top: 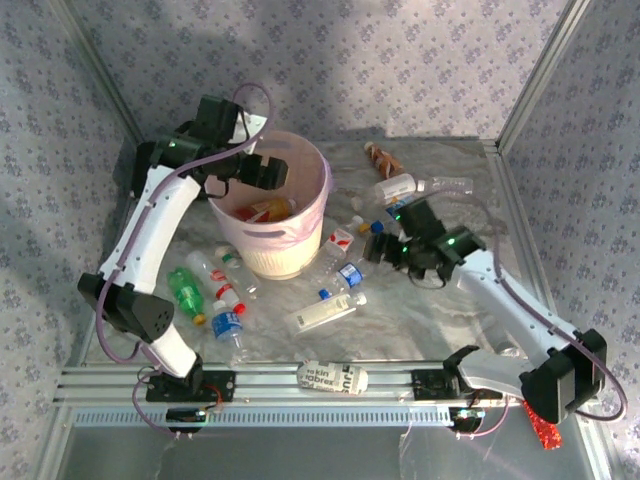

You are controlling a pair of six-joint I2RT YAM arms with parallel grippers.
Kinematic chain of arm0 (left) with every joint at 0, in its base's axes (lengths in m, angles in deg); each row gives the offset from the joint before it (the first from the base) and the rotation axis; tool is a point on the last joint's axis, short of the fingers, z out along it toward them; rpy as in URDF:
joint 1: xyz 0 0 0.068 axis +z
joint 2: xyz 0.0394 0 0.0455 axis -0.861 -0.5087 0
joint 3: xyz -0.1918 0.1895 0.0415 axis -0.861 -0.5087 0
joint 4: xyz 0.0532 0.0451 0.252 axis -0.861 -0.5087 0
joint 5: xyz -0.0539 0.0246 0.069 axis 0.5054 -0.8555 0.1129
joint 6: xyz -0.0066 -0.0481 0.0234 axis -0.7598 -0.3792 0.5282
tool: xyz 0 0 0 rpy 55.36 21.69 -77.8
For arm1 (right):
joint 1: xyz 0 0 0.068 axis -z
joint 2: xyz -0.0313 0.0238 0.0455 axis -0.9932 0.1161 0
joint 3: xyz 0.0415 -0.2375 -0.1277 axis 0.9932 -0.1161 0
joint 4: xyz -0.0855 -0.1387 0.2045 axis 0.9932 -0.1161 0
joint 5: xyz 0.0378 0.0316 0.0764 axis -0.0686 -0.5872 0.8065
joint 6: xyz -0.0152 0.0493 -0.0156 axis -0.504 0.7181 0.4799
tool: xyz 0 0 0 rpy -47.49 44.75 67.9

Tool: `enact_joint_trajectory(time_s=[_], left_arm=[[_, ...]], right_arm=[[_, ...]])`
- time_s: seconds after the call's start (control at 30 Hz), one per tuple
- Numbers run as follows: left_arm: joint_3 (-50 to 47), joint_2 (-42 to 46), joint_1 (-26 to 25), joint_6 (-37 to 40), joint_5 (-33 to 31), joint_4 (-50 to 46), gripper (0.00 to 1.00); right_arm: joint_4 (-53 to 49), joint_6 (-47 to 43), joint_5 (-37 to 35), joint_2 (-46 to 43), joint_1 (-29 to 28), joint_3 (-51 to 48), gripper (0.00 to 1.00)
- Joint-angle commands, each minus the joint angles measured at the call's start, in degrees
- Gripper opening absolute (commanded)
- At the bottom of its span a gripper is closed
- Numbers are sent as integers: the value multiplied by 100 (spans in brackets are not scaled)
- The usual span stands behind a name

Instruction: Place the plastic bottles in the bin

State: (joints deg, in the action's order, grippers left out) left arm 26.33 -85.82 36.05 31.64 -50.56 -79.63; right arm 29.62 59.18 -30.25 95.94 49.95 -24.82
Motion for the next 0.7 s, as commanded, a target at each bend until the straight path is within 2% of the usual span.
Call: enact_joint_trajectory(time_s=[0.0,0.13,0.27,0.37,0.67], left_arm=[[540,-109,-35,239,-215,-415,97],[878,-119,-92,312,-353,-572,97],[883,-2,-157,325,-397,-612,97],[812,97,-216,359,-488,-657,97],[145,637,-288,388,-558,-470,98]], right_arm=[[-59,1199,-286,-6,-747,-293,82],[523,2201,-369,336,-1593,-574,83],[1139,3042,-437,610,-2048,-840,89],[1590,3529,-474,764,-2167,-1024,99],[1943,3811,-365,1343,-2185,-1048,99]])
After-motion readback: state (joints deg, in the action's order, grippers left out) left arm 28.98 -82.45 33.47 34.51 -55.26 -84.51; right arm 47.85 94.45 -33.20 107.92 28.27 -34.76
